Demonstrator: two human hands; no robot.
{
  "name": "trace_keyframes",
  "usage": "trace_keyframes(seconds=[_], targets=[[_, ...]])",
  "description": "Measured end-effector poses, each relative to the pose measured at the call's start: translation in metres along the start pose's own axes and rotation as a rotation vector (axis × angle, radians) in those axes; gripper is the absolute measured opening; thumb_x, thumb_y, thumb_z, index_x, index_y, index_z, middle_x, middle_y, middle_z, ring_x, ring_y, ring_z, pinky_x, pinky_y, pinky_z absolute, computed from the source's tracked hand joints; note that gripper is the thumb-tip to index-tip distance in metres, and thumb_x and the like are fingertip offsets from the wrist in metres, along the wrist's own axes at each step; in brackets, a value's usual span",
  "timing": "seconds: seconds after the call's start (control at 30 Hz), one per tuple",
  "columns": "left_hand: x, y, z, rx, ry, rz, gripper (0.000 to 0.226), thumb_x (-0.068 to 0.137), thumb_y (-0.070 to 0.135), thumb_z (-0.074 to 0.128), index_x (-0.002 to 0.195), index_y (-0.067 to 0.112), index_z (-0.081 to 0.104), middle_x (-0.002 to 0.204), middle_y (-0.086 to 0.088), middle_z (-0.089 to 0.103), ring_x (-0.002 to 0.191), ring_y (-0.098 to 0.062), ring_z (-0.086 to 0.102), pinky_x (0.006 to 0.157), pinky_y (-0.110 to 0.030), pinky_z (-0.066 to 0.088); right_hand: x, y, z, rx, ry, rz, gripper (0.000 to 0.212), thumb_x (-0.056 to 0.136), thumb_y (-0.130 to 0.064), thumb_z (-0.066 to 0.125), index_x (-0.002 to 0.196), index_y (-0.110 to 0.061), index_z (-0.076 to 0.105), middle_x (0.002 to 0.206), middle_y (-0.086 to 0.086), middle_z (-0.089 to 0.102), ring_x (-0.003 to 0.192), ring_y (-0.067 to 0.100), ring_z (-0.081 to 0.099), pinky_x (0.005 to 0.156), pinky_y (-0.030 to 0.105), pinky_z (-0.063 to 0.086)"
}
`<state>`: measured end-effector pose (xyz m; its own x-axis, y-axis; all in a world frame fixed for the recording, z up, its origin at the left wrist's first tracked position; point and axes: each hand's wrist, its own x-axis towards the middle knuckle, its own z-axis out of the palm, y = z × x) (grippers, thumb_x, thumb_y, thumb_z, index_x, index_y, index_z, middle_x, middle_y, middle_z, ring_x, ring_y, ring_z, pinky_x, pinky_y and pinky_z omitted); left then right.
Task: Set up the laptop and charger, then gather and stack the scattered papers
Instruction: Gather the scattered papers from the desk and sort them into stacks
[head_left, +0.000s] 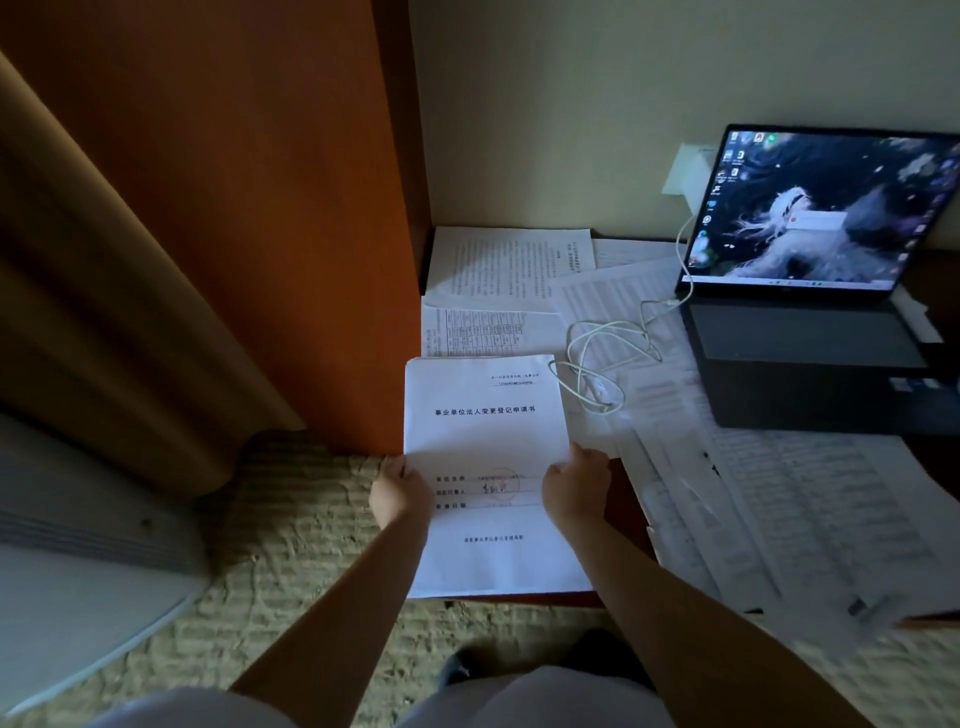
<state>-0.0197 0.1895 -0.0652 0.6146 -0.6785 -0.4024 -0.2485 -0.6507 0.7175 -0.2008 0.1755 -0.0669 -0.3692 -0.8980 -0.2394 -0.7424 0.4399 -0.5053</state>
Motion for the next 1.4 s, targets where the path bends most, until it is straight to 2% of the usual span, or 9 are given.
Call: trace_keyframes(seconds=[0.33,0.47,0.53,0.63,0.7,1.03,1.2,1.27,1.4], targets=[[-0.001,0.003,-0.003,0.137,-0.095,0.111,0.050,0.088,-0.001,0.036,0.132,0.015,0.052,0.126,-0.013,0.060,0.107,-0.035,0.059,0.088,-0.047,0.053,-0.004,-0.003,-0.005,0.027,-0.031,-0.020,0.035,0.084,-0.008,0.052,0.119,-0.003,0.054,0.116,0.017,0.055,0.109,0.035,0.052,0.090,0.039,0.045],[0.000,0.002,-0.003,0.201,-0.135,0.157,0.046,0.086,-0.001,0.037,0.126,0.014,0.053,0.120,-0.015,0.060,0.105,-0.035,0.057,0.089,-0.045,0.051,-0.001,0.003,-0.013,0.020,-0.092,-0.065,0.027,0.087,-0.010,0.049,0.114,-0.007,0.054,0.114,0.013,0.051,0.104,0.031,0.053,0.084,0.039,0.048],[-0.006,0.002,-0.002,0.267,-0.079,0.211,0.046,0.083,0.000,0.045,0.127,0.011,0.051,0.125,-0.013,0.055,0.114,-0.032,0.050,0.097,-0.044,0.046,-0.001,0.007,-0.018,0.087,-0.088,-0.076,0.017,0.087,-0.008,0.048,0.104,-0.007,0.054,0.108,0.012,0.050,0.096,0.028,0.053,0.078,0.036,0.047],[-0.025,0.010,0.001,0.342,-0.019,0.294,0.053,0.082,0.002,0.050,0.135,0.010,0.048,0.142,-0.014,0.040,0.133,-0.029,0.033,0.111,-0.041,0.030,0.000,0.016,-0.030,0.157,-0.095,-0.094,0.032,0.090,-0.005,0.046,0.121,-0.005,0.055,0.114,0.013,0.052,0.102,0.028,0.055,0.079,0.034,0.047],[-0.039,0.018,0.008,0.337,-0.032,0.338,0.051,0.085,0.002,0.050,0.135,0.011,0.050,0.148,-0.012,0.036,0.138,-0.026,0.028,0.113,-0.038,0.027,0.002,0.022,-0.040,0.196,-0.112,-0.113,0.028,0.090,-0.003,0.044,0.115,-0.004,0.057,0.108,0.010,0.053,0.098,0.026,0.054,0.072,0.028,0.040],[-0.122,0.047,0.061,0.163,-0.105,0.290,0.036,0.090,0.013,0.059,0.126,0.016,0.058,0.132,-0.004,0.057,0.119,-0.021,0.054,0.099,-0.032,0.045,0.014,0.077,-0.102,0.288,-0.214,-0.209,0.031,0.097,-0.015,0.042,0.124,-0.015,0.057,0.121,0.007,0.061,0.106,0.024,0.059,0.083,0.029,0.046],[-0.161,0.048,0.093,0.113,-0.146,0.260,0.029,0.087,0.010,0.060,0.116,0.012,0.065,0.119,-0.005,0.065,0.107,-0.022,0.060,0.087,-0.025,0.045,0.018,0.130,-0.132,-0.043,-0.051,-0.286,0.042,0.088,-0.014,0.054,0.131,-0.014,0.052,0.128,0.008,0.054,0.118,0.025,0.049,0.092,0.033,0.044],[-0.181,0.049,0.109,0.097,-0.182,0.256,0.024,0.086,0.009,0.060,0.109,0.013,0.068,0.109,-0.005,0.068,0.100,-0.022,0.062,0.078,-0.022,0.044,0.023,0.157,-0.145,-0.270,-0.022,-0.204,0.057,0.084,-0.023,0.058,0.137,-0.015,0.041,0.136,0.012,0.044,0.124,0.030,0.041,0.097,0.038,0.041],[-0.216,0.048,0.148,0.066,-0.299,0.194,0.017,0.084,0.007,0.058,0.094,0.016,0.069,0.093,-0.006,0.069,0.089,-0.025,0.064,0.079,-0.034,0.054,0.029,0.196,-0.161,-0.386,-0.312,0.037,0.091,0.085,-0.040,0.060,0.151,-0.020,0.000,0.157,0.018,0.000,0.144,0.038,0.004,0.114,0.055,0.018]])
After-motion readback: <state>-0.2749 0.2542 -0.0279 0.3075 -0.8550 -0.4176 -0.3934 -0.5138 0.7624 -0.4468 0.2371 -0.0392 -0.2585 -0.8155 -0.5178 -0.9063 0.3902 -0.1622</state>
